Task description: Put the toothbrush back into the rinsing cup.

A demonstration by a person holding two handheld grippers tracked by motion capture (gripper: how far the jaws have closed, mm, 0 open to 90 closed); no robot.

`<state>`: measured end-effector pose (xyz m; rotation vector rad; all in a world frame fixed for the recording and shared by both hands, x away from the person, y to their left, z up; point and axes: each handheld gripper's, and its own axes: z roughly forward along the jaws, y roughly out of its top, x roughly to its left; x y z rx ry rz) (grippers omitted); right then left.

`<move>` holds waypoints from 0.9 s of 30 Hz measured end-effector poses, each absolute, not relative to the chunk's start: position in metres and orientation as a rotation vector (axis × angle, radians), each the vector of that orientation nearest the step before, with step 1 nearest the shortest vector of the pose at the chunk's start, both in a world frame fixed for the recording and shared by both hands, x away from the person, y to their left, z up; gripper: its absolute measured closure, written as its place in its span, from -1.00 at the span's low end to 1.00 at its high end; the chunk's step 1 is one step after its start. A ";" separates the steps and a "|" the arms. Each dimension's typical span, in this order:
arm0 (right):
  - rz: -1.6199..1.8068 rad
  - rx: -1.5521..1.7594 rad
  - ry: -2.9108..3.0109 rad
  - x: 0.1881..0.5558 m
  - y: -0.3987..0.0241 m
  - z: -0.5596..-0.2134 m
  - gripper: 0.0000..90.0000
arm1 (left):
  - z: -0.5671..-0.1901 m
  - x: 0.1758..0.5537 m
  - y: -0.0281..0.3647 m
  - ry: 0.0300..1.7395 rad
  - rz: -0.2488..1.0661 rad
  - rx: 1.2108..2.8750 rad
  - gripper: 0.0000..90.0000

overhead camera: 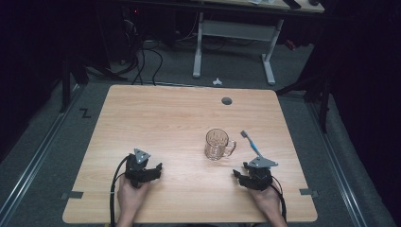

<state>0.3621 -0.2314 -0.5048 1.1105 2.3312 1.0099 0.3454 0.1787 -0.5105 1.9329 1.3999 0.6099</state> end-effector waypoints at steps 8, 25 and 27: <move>1.009 1.112 2.330 0.362 -0.231 -0.505 -0.03 | -0.511 0.345 0.179 1.400 0.610 1.933 -0.50; 1.014 1.114 2.336 0.362 -0.232 -0.505 -0.04 | -0.510 0.345 0.179 1.400 0.610 1.933 -0.50; 1.011 1.109 2.329 0.361 -0.232 -0.505 0.05 | -0.510 0.345 0.179 1.400 0.610 1.933 -0.50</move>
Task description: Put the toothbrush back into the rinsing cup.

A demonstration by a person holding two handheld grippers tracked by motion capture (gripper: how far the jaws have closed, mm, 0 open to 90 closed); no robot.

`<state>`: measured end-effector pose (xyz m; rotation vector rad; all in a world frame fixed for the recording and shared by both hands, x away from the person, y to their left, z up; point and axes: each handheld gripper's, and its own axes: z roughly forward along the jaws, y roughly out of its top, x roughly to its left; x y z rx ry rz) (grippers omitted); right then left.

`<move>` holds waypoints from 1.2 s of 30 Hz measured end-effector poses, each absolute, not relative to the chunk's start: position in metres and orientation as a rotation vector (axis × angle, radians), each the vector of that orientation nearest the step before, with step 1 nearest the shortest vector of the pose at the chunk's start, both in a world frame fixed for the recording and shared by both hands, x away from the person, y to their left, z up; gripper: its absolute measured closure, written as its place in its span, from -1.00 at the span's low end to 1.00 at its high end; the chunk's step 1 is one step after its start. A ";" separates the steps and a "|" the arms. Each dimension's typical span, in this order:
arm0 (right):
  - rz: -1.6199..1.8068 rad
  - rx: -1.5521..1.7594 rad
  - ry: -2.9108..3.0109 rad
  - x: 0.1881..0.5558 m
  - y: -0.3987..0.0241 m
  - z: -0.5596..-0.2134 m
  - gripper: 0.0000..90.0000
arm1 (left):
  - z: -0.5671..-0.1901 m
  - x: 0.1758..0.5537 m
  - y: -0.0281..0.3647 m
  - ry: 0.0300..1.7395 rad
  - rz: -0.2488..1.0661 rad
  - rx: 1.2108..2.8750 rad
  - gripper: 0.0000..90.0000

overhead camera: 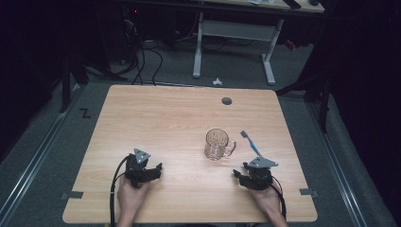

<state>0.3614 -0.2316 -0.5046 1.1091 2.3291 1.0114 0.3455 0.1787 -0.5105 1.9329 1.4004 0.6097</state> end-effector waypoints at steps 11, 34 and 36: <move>1.030 1.128 2.336 0.359 -0.236 -0.503 0.19 | -0.510 0.345 0.179 1.400 0.610 1.933 -0.50; 1.035 1.113 2.303 0.349 -0.249 -0.498 0.20 | -0.510 0.345 0.179 1.400 0.611 1.933 -0.50; 1.038 1.120 2.300 0.348 -0.250 -0.497 0.20 | -0.510 0.345 0.179 1.401 0.611 1.933 -0.50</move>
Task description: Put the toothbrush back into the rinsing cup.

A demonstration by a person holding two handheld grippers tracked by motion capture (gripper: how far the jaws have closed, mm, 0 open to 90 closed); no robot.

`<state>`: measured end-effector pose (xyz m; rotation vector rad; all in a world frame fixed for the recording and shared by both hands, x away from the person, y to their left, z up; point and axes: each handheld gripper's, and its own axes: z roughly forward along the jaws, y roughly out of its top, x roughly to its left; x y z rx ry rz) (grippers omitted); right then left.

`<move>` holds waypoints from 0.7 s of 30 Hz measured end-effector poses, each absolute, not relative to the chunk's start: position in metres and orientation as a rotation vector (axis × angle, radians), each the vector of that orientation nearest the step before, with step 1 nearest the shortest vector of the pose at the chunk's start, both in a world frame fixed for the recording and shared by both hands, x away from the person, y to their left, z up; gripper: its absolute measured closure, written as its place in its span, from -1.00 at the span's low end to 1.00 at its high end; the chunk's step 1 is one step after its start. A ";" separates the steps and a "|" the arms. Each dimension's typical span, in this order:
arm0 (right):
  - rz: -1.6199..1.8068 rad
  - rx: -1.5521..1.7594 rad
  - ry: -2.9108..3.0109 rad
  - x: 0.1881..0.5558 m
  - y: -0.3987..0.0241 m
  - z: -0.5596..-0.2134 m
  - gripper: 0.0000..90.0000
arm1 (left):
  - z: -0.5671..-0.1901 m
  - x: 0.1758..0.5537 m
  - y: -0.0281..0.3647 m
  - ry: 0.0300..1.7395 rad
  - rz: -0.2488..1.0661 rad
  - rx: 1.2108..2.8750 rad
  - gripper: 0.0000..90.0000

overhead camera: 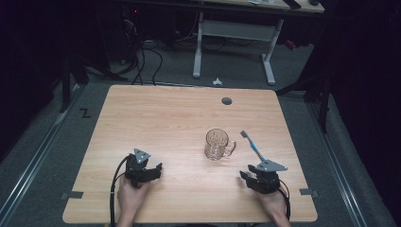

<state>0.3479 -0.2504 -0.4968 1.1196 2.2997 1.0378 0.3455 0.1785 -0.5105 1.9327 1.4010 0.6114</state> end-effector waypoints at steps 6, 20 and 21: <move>1.046 1.130 2.290 0.347 -0.257 -0.495 0.20 | -0.510 0.345 0.179 1.401 0.612 1.933 -0.50; 1.034 1.180 2.218 0.345 -0.279 -0.487 0.19 | -0.510 0.345 0.179 1.401 0.612 1.933 -0.50; 1.032 1.183 2.215 0.345 -0.281 -0.487 0.19 | -0.510 0.345 0.179 1.401 0.612 1.933 -0.50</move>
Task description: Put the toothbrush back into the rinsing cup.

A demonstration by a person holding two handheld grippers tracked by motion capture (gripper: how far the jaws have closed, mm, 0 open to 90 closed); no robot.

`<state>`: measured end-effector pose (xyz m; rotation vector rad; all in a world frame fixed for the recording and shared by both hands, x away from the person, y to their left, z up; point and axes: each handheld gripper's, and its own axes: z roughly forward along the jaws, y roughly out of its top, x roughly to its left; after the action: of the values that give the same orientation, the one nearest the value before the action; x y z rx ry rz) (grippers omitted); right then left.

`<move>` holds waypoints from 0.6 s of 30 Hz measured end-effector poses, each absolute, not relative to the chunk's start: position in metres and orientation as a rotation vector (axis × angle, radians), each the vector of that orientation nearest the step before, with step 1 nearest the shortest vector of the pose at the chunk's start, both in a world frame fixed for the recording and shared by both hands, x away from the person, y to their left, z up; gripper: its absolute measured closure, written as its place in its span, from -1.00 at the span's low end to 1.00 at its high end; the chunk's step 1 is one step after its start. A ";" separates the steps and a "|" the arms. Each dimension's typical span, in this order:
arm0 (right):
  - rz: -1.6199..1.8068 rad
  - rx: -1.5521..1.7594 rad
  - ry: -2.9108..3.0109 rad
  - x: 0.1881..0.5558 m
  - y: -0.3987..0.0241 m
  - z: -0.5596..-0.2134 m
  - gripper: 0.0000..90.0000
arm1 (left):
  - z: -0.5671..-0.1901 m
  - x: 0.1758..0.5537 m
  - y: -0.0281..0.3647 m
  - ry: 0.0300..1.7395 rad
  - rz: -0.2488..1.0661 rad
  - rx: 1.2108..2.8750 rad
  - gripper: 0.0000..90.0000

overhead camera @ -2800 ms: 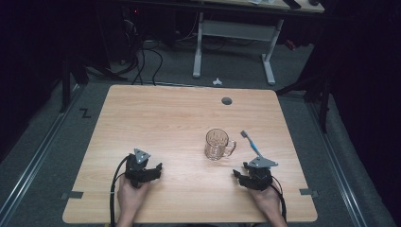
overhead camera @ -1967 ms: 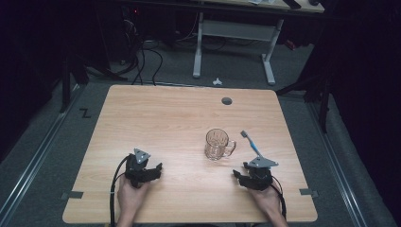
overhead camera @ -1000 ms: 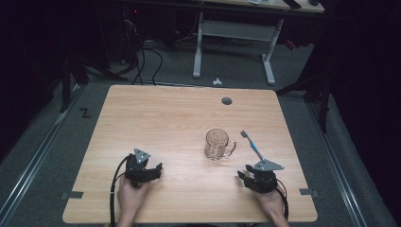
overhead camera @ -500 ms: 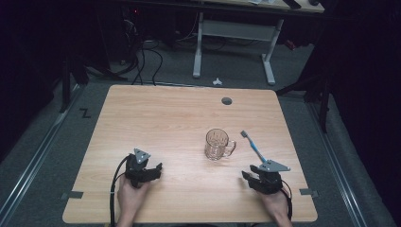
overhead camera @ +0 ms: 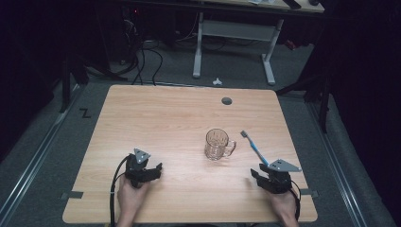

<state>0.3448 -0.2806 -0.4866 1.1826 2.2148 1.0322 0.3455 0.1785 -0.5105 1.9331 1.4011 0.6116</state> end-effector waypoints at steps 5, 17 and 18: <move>1.024 1.193 2.211 0.344 -0.285 -0.487 0.19 | -0.510 0.345 0.178 1.401 0.612 1.933 -0.50; 1.028 1.200 2.197 0.344 -0.291 -0.485 0.17 | -0.510 0.345 0.178 1.402 0.612 1.932 -0.50; 1.039 1.206 2.194 0.345 -0.292 -0.485 0.16 | -0.510 0.345 0.178 1.402 0.612 1.932 -0.50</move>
<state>0.3451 -0.2917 -0.4850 1.2063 2.1942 1.0390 0.3455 0.1784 -0.5105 1.9322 1.4018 0.6117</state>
